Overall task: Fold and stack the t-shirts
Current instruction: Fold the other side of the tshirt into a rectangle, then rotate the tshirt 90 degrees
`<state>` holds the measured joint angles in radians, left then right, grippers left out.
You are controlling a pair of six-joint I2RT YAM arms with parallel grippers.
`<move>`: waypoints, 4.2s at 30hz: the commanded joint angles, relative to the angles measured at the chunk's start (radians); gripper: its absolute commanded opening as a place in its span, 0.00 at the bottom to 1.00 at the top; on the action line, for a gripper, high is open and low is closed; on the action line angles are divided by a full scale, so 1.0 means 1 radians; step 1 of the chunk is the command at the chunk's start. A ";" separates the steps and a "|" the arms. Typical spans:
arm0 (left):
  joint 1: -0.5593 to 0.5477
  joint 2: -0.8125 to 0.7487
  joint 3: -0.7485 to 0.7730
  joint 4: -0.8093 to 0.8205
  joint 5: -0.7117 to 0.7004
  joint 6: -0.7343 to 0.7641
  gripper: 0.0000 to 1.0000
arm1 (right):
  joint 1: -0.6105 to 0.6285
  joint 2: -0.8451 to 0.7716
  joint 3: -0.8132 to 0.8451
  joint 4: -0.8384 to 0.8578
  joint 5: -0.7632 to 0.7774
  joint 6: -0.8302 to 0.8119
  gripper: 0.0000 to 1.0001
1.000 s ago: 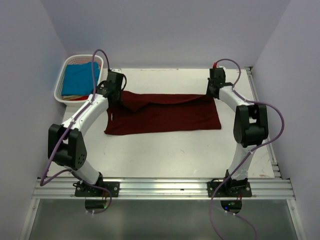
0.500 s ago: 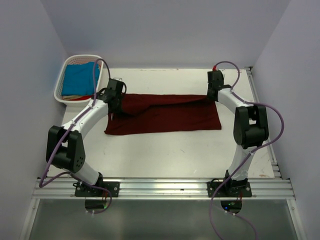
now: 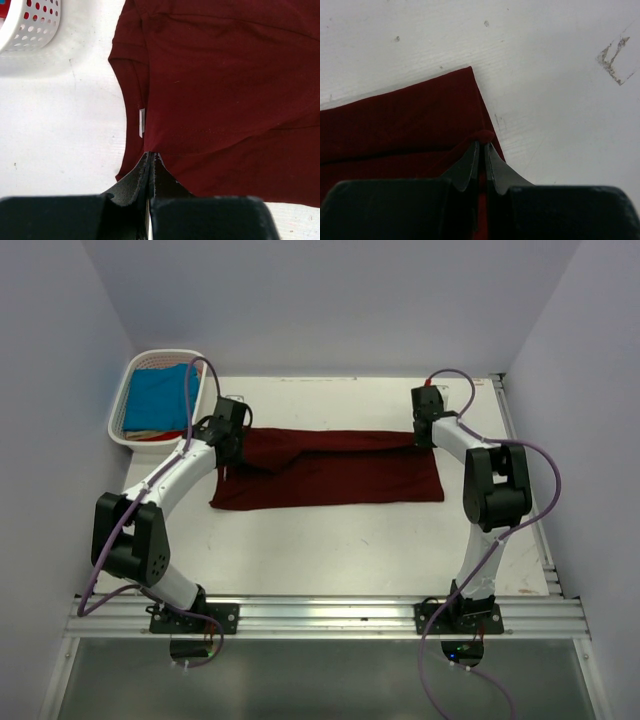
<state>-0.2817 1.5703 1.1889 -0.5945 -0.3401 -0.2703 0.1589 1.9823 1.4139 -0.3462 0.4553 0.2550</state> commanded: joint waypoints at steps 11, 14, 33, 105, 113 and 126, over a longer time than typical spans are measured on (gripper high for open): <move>0.007 -0.084 -0.008 -0.030 0.044 -0.021 0.00 | 0.001 -0.037 -0.052 -0.031 0.057 0.035 0.00; 0.007 -0.102 -0.014 -0.036 0.062 -0.027 0.00 | 0.001 -0.045 -0.059 -0.034 0.065 0.035 0.00; 0.006 -0.168 -0.075 -0.074 0.142 -0.058 0.00 | 0.001 -0.102 -0.033 -0.143 0.016 0.069 0.30; 0.130 1.062 0.834 0.260 0.864 -0.274 0.00 | 0.537 -0.628 -0.711 -0.206 -0.441 0.447 0.00; 0.131 1.128 0.860 0.514 1.101 -0.454 0.00 | 0.694 -0.609 -0.728 -0.154 -0.501 0.559 0.00; 0.153 1.323 1.067 0.809 1.242 -0.734 0.03 | 0.947 -0.583 -0.609 -0.166 -0.443 0.656 0.00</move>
<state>-0.1371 2.8014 2.2215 0.1440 0.8989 -0.9287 1.0706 1.4166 0.7189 -0.4889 -0.0132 0.8833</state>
